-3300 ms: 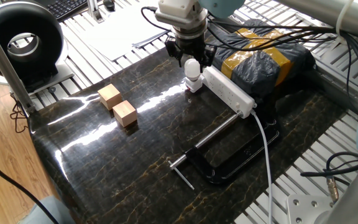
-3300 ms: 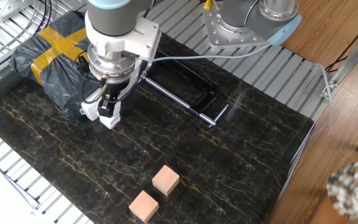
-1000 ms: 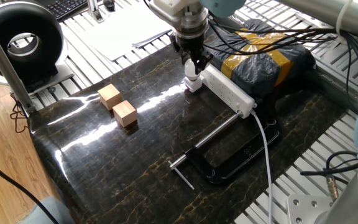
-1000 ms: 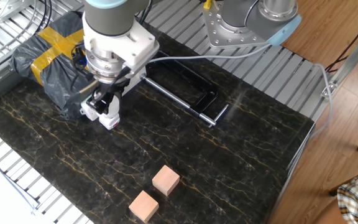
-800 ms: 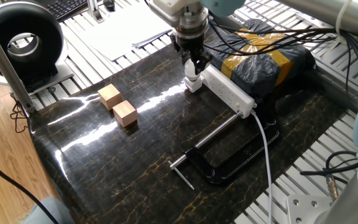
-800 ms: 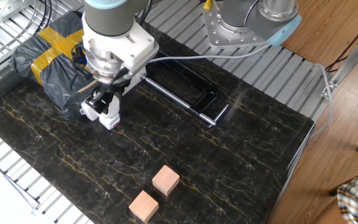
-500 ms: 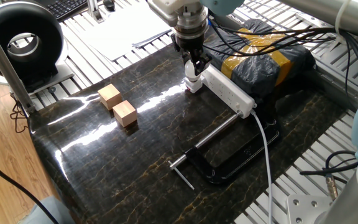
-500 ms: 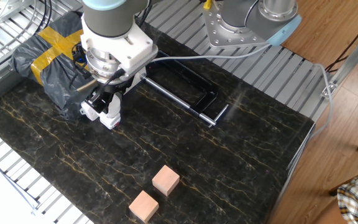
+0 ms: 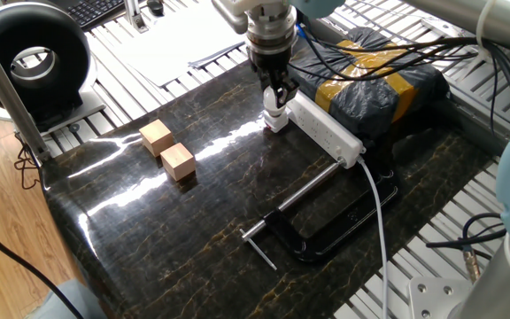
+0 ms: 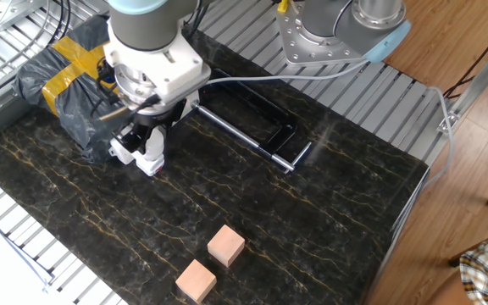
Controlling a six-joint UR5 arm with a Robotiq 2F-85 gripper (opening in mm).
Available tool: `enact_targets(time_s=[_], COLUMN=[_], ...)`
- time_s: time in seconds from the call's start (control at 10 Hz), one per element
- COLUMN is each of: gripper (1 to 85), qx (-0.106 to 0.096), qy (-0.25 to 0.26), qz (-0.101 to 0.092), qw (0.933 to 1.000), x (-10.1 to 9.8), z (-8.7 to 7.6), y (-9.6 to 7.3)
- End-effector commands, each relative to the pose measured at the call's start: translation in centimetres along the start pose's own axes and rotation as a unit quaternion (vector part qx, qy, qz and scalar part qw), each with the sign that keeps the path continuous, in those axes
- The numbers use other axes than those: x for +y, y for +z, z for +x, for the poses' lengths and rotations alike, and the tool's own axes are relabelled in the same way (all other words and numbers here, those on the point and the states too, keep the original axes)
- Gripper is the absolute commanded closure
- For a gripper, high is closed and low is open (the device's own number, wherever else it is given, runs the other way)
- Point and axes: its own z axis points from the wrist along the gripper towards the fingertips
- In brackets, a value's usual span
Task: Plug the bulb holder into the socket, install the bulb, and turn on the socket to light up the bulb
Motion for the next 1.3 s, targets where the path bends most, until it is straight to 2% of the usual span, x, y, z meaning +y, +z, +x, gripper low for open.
enact_targets(time_s=[0.0,0.5,0.8,1.0,1.2], gripper=[84.3,84.3,84.3,84.3,84.3], qx=[0.001,-0.009,-0.007,0.0,-0.007], qy=[0.048,0.105,0.133,0.161,0.187], qz=[0.001,-0.009,-0.016,-0.014,-0.023], qw=[0.9988,0.9944,0.9909,0.9869,0.9821], x=[-0.33,-0.12,0.2,0.11,0.32], z=[0.02,-0.5,-0.64,-0.81,-0.85], y=[-0.32,-0.02,-0.04,-0.42,-0.24])
